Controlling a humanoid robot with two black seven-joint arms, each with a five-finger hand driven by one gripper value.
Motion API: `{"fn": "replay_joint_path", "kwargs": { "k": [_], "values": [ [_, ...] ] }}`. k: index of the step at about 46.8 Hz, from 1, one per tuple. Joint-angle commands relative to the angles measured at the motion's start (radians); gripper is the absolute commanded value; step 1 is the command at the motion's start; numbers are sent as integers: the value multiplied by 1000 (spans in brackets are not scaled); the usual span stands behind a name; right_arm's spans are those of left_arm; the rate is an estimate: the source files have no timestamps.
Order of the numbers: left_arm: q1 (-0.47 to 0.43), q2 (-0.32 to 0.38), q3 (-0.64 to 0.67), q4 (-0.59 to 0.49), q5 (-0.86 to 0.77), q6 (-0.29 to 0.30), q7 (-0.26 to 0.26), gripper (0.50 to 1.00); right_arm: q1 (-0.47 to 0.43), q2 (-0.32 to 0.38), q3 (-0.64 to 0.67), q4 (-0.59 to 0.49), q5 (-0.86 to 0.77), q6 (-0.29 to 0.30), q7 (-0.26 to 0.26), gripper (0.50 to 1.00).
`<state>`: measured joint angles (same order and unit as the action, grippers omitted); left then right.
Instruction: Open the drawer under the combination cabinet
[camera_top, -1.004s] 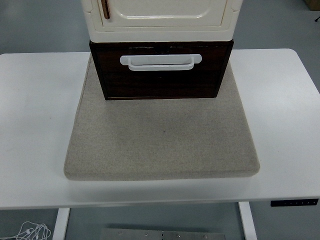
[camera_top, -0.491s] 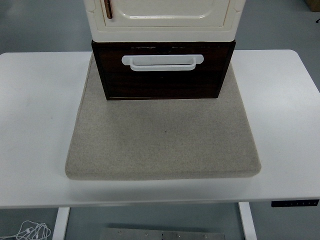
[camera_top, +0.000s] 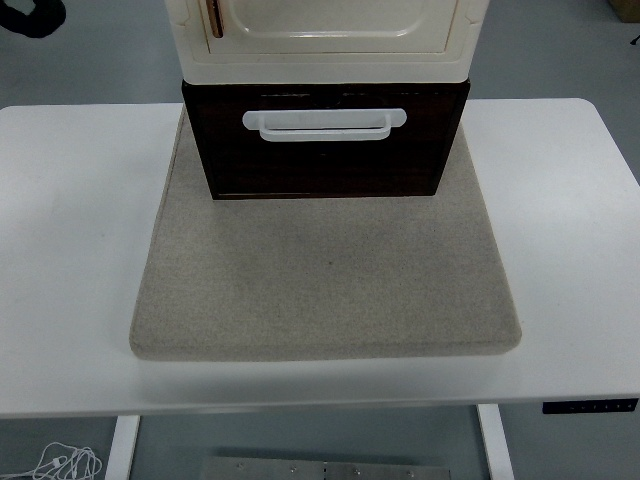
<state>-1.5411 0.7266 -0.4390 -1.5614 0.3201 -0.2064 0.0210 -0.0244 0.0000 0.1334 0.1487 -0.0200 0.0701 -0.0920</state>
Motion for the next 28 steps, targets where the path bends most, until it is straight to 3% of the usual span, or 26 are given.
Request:
{"fn": "replay_joint_path", "kwargs": {
  "k": [1, 17, 28],
  "values": [
    [6, -26, 39, -8, 43, -1, 62, 1000, 0, 0, 0, 0, 0, -1, 0, 928],
    [1, -76, 152, -89, 246, -27, 278, 1000, 0, 0, 0, 0, 0, 0, 0, 926],
    [-23, -73, 163, -97, 361, -87, 499, 1000, 0, 0, 0, 0, 0, -1, 0, 926]
  ]
}}
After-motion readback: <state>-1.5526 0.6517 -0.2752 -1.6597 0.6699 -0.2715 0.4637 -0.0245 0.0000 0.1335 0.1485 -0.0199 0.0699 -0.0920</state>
